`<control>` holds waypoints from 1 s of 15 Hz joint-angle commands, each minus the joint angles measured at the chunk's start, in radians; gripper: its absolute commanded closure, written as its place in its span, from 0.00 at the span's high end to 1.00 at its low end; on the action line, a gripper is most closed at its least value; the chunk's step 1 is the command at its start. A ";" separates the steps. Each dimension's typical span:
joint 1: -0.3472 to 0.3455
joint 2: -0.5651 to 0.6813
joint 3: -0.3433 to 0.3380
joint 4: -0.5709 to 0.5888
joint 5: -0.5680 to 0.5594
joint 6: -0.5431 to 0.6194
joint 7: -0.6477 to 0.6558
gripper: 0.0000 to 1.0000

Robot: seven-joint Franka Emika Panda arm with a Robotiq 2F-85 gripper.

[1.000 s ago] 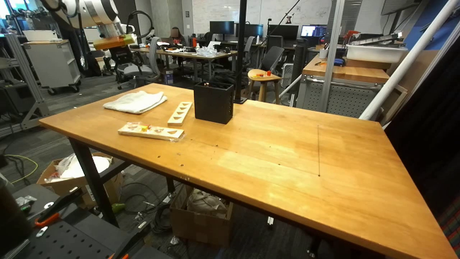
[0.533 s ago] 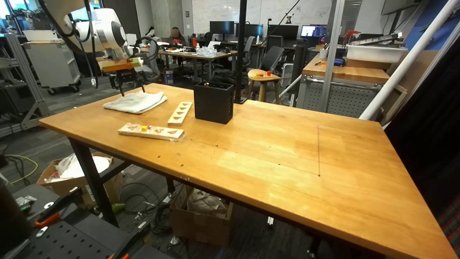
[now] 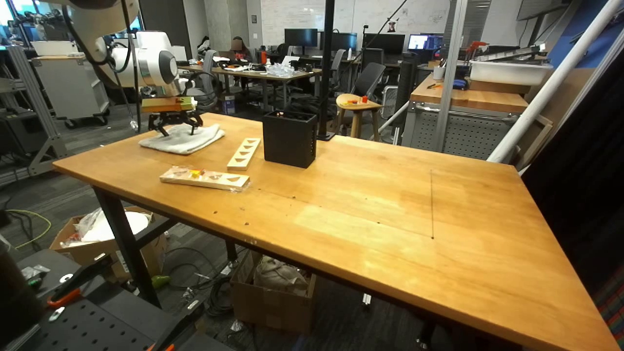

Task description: Put the white towel inside the black box

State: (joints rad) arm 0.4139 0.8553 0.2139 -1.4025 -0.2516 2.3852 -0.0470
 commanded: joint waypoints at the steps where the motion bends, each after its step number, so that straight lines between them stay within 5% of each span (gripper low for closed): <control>1: -0.011 -0.017 0.018 -0.037 0.050 0.048 -0.026 0.71; 10: -0.016 -0.139 0.034 -0.091 0.077 0.006 -0.038 0.00; 15: -0.020 -0.217 0.036 -0.127 0.081 -0.037 -0.037 0.03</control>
State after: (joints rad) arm 0.4084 0.7186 0.2390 -1.4745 -0.2034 2.3827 -0.0585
